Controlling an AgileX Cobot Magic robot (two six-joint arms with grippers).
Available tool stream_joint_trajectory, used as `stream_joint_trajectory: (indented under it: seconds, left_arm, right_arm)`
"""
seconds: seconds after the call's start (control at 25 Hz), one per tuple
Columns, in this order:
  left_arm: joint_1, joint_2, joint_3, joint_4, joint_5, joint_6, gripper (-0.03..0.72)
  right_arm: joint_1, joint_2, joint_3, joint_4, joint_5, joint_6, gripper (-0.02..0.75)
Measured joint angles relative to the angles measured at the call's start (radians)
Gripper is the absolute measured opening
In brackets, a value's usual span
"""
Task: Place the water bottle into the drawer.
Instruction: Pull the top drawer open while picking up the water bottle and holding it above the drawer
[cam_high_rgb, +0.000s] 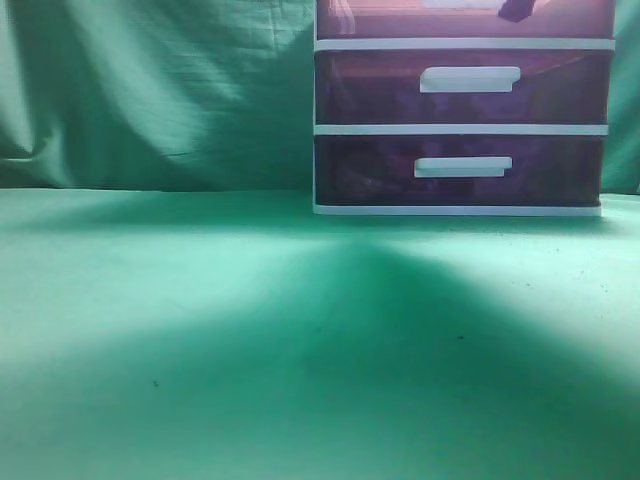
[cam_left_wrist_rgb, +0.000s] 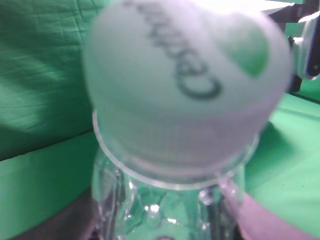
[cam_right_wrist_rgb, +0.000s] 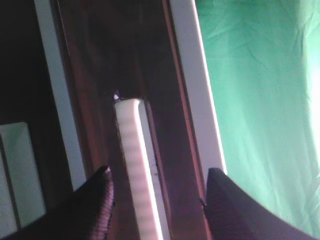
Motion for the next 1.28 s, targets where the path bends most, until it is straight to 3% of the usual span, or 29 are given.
stream_joint_trajectory:
  seconds: [0.56,0.76,0.96,1.28]
  left_arm:
    - [0.000,0.000,0.000,0.000,0.008,-0.002,0.285]
    - [0.000,0.000,0.000,0.000,0.008,-0.002,0.285]
    - [0.000,0.000,0.000,0.000,0.008,-0.002,0.285]
    - [0.000,0.000,0.000,0.000,0.008,-0.002,0.285]
  right_arm:
    - [-0.008,0.115,-0.095,-0.056,-0.002,-0.037,0.375]
    - [-0.010,0.120,-0.102,-0.078,-0.019,-0.053,0.099]
    - [-0.010,0.097,-0.092,-0.097,0.005,-0.070,0.097]
    - [-0.008,-0.071,0.155,-0.123,-0.033,-0.092,0.097]
